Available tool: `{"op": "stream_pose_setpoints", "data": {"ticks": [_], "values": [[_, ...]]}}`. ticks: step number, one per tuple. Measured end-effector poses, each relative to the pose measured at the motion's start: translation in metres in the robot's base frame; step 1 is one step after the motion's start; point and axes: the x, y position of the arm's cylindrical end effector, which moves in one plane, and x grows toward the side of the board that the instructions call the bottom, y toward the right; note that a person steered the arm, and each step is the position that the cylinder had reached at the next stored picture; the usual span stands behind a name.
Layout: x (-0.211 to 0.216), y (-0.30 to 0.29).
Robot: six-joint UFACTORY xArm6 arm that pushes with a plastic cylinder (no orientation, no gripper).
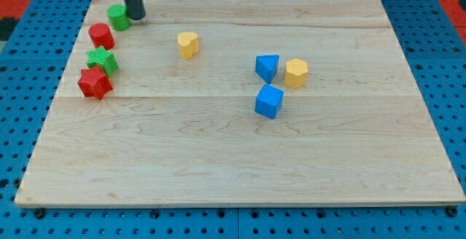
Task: Move the green circle above the red circle
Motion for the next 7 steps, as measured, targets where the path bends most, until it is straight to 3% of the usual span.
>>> {"op": "stream_pose_setpoints", "data": {"ticks": [7], "values": [[-0.012, -0.001]]}}
